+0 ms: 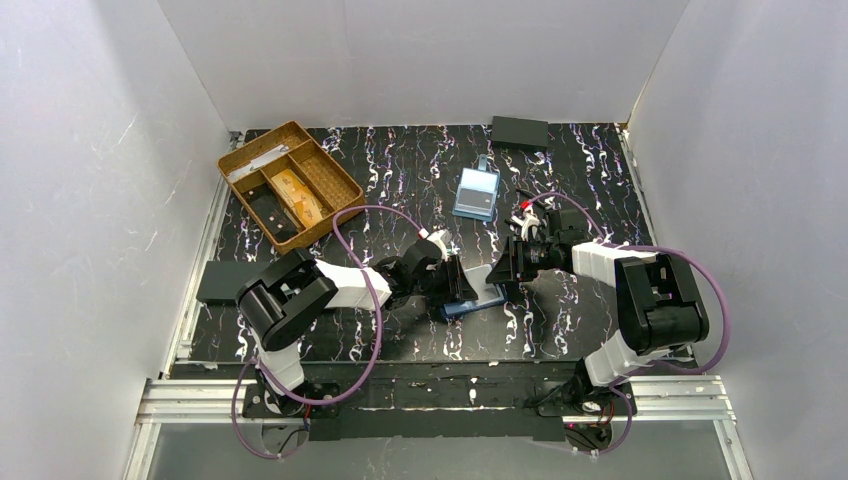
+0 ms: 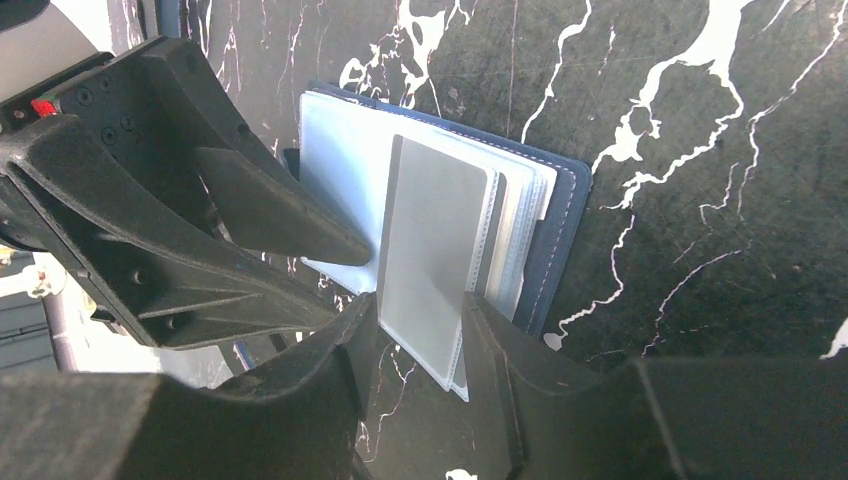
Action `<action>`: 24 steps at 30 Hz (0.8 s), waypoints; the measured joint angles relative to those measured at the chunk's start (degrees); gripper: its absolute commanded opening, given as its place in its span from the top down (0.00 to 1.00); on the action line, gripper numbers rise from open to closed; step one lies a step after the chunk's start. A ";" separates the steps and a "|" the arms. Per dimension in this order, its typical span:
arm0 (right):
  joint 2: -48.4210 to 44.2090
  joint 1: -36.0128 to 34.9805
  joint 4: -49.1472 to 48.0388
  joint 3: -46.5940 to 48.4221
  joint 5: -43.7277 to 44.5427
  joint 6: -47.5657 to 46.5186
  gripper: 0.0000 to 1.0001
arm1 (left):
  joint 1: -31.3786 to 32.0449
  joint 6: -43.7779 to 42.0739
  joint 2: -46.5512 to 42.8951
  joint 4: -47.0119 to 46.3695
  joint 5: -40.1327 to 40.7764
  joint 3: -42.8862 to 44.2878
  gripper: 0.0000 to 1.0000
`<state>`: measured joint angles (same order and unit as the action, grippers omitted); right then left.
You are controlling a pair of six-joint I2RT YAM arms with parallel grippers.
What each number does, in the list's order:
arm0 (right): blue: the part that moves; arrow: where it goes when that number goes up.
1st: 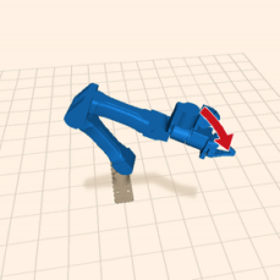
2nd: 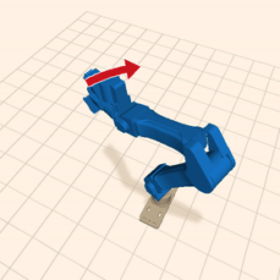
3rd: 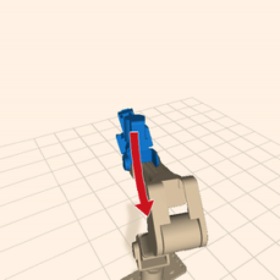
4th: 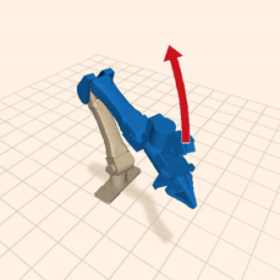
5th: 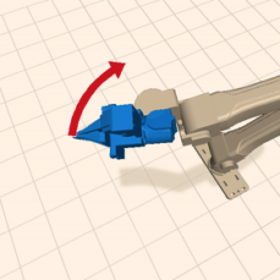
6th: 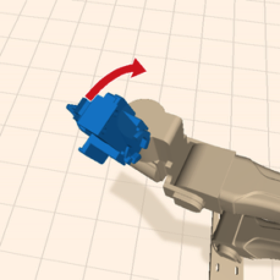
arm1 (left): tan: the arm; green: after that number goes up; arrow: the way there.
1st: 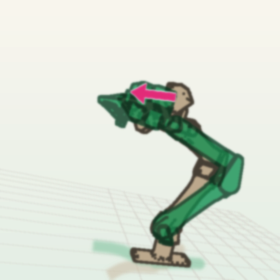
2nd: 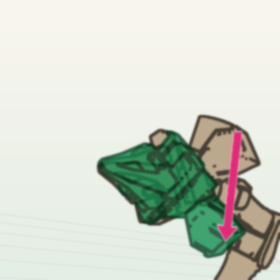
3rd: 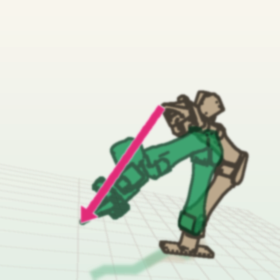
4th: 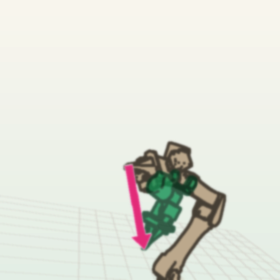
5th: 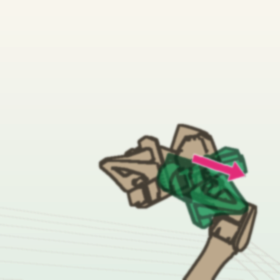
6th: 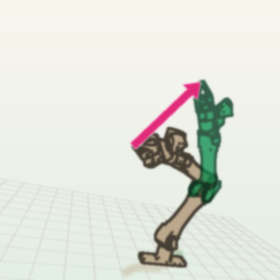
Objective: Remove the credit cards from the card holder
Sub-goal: Remove the credit card from the card holder.
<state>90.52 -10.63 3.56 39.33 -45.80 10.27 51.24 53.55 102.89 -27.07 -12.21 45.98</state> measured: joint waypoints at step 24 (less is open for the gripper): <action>1.86 -0.36 0.59 1.13 -2.43 -0.22 0.52 | 0.00 0.64 1.34 -1.56 -0.83 0.28 0.61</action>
<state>92.38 -11.00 4.15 40.46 -48.23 10.05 51.24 54.19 104.23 -28.63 -13.04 46.25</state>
